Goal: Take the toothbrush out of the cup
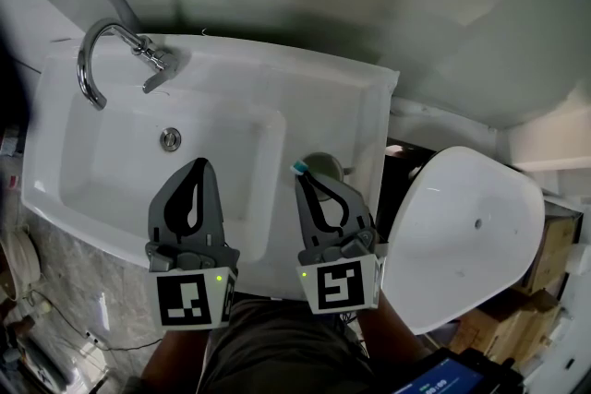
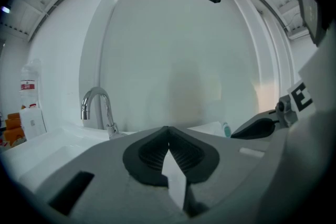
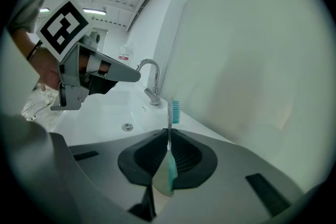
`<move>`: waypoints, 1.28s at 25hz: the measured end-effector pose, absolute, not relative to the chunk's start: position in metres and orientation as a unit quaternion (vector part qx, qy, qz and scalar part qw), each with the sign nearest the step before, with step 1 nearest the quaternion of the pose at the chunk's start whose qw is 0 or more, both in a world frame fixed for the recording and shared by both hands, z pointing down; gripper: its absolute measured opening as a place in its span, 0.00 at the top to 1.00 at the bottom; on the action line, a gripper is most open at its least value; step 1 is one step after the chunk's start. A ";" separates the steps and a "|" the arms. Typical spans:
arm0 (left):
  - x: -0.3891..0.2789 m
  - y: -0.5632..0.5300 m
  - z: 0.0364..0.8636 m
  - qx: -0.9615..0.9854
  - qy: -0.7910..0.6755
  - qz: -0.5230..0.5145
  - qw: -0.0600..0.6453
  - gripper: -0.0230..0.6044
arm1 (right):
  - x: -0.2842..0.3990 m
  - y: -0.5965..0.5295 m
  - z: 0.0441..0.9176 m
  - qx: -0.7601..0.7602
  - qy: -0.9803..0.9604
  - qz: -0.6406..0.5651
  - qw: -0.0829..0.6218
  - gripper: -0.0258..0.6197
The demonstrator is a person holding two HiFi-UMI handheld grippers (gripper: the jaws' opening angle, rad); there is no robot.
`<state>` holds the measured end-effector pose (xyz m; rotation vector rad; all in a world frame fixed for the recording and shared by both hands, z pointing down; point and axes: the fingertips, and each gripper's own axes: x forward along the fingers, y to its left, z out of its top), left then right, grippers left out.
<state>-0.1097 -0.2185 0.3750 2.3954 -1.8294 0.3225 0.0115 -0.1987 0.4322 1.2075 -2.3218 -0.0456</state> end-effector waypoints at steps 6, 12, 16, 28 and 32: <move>-0.103 -0.216 0.368 0.791 -0.600 0.103 0.050 0.94 | 0.021 -0.201 0.423 0.462 -0.857 0.003 0.227 0.91; -0.096 -0.214 0.355 0.797 -0.594 0.099 0.038 0.94 | 0.027 -0.202 0.407 0.473 -0.857 0.006 0.204 0.91; -0.090 -0.210 0.343 0.804 -0.587 0.093 0.026 0.94 | 0.030 -0.201 0.392 0.483 -0.856 -0.001 0.186 0.91; -0.067 -0.192 0.295 0.819 -0.570 0.065 0.011 0.94 | 0.041 -0.187 0.324 0.508 -0.853 -0.022 0.119 0.91; -0.061 -0.184 0.274 0.823 -0.565 0.046 -0.008 0.94 | 0.045 -0.181 0.294 0.516 -0.851 -0.042 0.088 0.91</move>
